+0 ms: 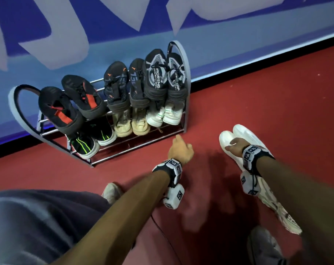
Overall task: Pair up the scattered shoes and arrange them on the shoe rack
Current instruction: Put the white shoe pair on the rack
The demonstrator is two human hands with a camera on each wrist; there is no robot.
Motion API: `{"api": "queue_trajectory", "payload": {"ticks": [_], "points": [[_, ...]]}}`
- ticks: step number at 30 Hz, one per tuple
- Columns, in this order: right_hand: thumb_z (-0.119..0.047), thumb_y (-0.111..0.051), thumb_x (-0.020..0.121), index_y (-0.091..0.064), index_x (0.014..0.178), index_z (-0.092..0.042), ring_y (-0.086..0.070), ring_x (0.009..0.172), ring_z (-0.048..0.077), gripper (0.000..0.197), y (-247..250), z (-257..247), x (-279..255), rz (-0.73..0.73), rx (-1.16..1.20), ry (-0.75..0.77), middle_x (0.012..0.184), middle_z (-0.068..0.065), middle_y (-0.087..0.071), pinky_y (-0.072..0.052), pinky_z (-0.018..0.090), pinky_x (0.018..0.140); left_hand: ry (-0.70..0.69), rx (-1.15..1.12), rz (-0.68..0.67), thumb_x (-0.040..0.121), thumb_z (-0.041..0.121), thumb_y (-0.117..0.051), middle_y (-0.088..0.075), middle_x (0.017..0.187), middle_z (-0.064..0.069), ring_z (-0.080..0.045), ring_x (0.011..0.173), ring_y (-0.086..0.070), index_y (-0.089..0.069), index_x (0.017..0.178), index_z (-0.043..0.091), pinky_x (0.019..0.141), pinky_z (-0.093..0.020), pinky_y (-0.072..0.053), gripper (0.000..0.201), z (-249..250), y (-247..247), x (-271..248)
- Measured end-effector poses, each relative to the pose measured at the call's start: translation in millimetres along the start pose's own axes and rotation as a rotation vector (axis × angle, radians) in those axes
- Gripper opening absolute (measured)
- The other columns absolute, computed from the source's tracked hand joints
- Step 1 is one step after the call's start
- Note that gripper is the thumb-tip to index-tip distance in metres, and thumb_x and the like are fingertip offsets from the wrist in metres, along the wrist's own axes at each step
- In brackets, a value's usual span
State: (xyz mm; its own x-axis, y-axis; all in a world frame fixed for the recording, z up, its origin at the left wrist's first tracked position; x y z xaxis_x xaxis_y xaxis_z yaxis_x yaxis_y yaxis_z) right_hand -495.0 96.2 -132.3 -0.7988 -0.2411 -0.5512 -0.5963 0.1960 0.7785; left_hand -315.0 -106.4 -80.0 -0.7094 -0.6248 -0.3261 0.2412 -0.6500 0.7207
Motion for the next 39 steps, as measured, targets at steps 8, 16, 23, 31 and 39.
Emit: {"api": "queue_trajectory", "payload": {"ticks": [8, 16, 23, 31, 39], "points": [[-0.042, -0.064, 0.079, -0.042, 0.145, -0.015, -0.057, 0.12, 0.031, 0.074, -12, 126, 26, 0.066, 0.116, -0.193, 0.133, 0.011, -0.06, -0.047, 0.037, 0.102, -0.021, 0.085, -0.283, 0.1, 0.036, -0.054, -0.053, 0.14, -0.021, -0.038, 0.131, -0.052, -0.033, 0.146, 0.0, 0.107, -0.041, -0.042, 0.062, 40, -147, 15], [-0.039, -0.062, 0.084, -0.043, 0.143, -0.016, -0.046, 0.131, 0.036, 0.066, -1, 164, 76, 0.241, 0.12, -0.253, 0.145, 0.014, -0.045, -0.039, 0.038, 0.107, 0.103, -0.046, -0.391, 0.094, 0.045, -0.058, -0.054, 0.137, -0.016, -0.036, 0.128, -0.053, -0.043, 0.13, 0.005, 0.107, -0.042, -0.044, 0.056, 64, -229, 43], [-0.043, -0.067, 0.08, -0.036, 0.137, -0.015, -0.036, 0.128, 0.036, 0.071, -27, 196, 93, 0.21, 0.13, -0.401, 0.137, 0.013, -0.042, -0.036, 0.045, 0.103, 0.259, -0.107, -0.468, 0.095, 0.051, -0.053, -0.056, 0.142, -0.017, -0.034, 0.128, -0.056, -0.045, 0.14, -0.001, 0.108, -0.038, -0.044, 0.07, 48, -254, 55], [-0.068, -0.061, 0.073, -0.057, 0.122, -0.017, -0.039, 0.127, 0.036, 0.071, -38, 172, 93, 0.155, 0.074, -0.456, 0.135, 0.014, -0.046, -0.036, 0.047, 0.101, 0.346, -0.199, -0.425, 0.084, 0.052, -0.056, -0.061, 0.135, -0.012, -0.032, 0.124, -0.059, -0.05, 0.134, 0.007, 0.106, -0.034, -0.043, 0.068, 26, -258, 57], [-0.039, -0.083, 0.069, -0.067, 0.107, -0.002, -0.068, 0.089, 0.027, 0.055, -95, 139, 85, -0.02, 0.432, -0.388, 0.098, 0.008, -0.072, -0.053, 0.032, 0.072, 0.353, -0.046, -0.276, 0.087, 0.055, -0.046, -0.054, 0.143, -0.016, -0.037, 0.13, -0.052, -0.052, 0.139, 0.006, 0.112, -0.044, -0.042, 0.071, 3, -243, 77]]}}
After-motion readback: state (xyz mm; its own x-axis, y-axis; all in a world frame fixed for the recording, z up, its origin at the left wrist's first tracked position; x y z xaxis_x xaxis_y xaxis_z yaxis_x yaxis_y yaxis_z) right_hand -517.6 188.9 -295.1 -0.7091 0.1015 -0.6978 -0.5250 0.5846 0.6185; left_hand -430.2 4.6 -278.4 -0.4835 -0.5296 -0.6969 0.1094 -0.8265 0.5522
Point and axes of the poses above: each hand's wrist, its own x-axis towards the middle knuckle, its own y-axis out of the back of the hand, z = x × y, the point moved 6 cm from there along x, towards the middle knuckle
